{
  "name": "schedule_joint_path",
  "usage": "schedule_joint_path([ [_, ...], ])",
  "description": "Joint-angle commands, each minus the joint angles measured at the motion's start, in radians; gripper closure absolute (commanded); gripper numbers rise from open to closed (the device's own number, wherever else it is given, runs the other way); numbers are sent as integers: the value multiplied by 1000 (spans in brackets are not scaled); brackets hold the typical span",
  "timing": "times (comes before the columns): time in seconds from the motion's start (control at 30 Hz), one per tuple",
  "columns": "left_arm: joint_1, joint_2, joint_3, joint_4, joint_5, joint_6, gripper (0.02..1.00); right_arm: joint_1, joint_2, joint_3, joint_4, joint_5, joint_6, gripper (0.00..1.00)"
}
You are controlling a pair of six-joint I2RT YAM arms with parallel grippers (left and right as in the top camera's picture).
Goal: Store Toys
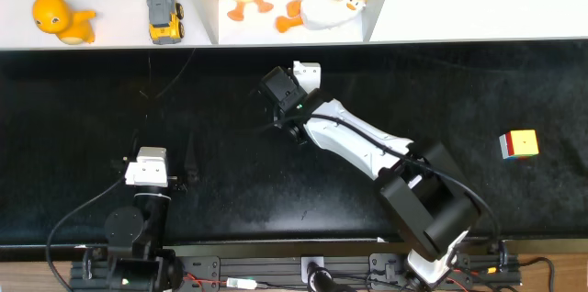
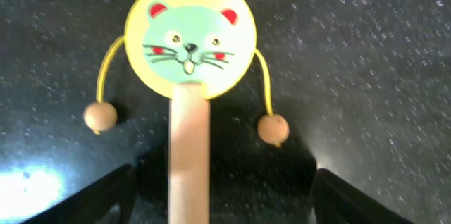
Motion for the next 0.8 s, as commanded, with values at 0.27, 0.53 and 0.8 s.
schedule_joint_path([
  [0.27,-4,-10,-2,-2,17,15,20,3,51,33,24,11,-2,544],
  [0.53,-4,-10,-2,-2,17,15,23,3,51,33,14,-34,-6,958],
  [0.8,-4,-10,-2,-2,17,15,20,-9,-43,9,-133,-41,-60,958],
])
